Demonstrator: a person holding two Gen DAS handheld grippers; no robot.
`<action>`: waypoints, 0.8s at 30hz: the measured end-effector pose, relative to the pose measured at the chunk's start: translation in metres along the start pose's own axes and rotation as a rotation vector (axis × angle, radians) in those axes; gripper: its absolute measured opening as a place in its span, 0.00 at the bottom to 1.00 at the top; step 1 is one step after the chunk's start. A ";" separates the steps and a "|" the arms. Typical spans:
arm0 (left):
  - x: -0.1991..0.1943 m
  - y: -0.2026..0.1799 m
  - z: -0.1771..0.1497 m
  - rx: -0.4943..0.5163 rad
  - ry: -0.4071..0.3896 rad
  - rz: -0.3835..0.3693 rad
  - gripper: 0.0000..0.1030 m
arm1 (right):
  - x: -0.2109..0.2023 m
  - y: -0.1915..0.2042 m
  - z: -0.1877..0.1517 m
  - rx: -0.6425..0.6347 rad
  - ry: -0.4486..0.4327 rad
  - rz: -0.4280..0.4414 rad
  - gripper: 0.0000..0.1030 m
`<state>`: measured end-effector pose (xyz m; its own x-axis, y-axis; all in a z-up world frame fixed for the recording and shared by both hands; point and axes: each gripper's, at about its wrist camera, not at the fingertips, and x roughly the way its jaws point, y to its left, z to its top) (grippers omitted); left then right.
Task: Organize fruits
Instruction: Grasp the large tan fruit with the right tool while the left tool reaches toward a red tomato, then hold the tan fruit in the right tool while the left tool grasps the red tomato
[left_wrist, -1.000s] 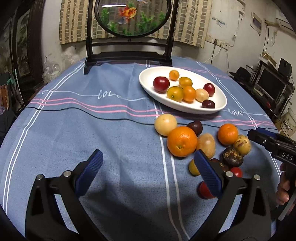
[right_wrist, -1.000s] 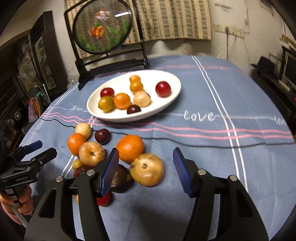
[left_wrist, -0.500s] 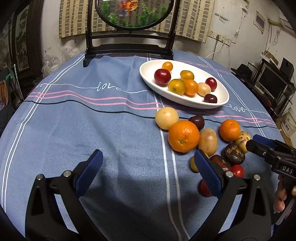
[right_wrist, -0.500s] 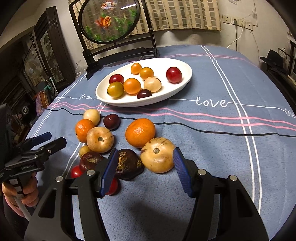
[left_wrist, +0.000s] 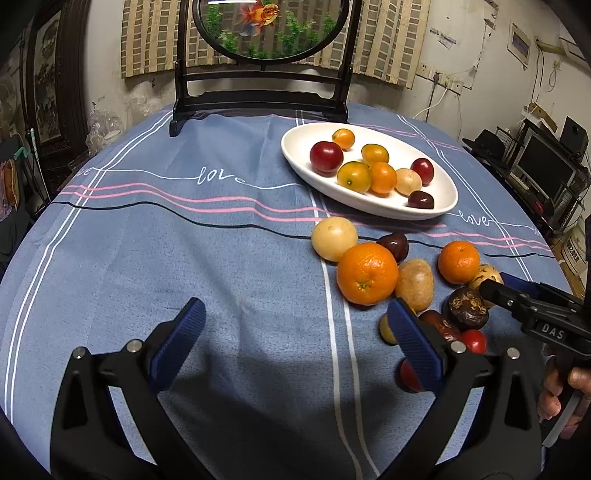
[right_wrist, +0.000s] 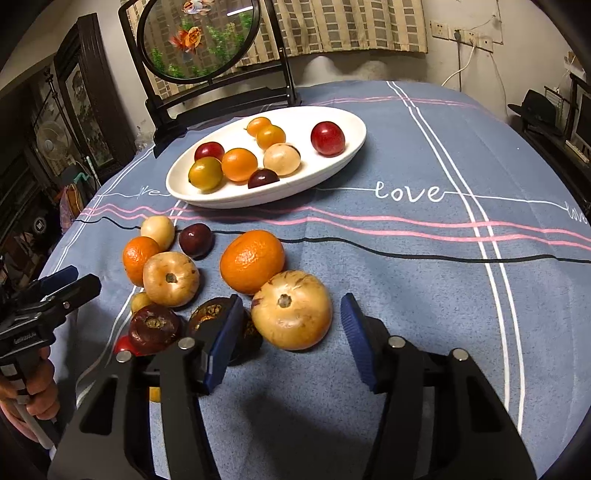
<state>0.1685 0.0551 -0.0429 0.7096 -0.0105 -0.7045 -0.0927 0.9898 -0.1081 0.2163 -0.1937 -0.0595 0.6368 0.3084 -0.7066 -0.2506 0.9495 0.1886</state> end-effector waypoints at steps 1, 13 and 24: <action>0.000 0.000 0.000 0.000 0.000 -0.002 0.97 | 0.001 0.000 0.000 -0.002 0.000 -0.008 0.52; -0.003 -0.014 -0.004 0.092 0.041 -0.110 0.97 | -0.001 -0.006 0.002 0.041 -0.017 0.049 0.43; -0.015 -0.048 -0.028 0.331 0.040 -0.272 0.42 | -0.006 -0.005 0.004 0.042 -0.037 0.036 0.43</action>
<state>0.1427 0.0039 -0.0464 0.6491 -0.2765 -0.7087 0.3279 0.9423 -0.0673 0.2171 -0.1999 -0.0533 0.6548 0.3438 -0.6731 -0.2434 0.9390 0.2429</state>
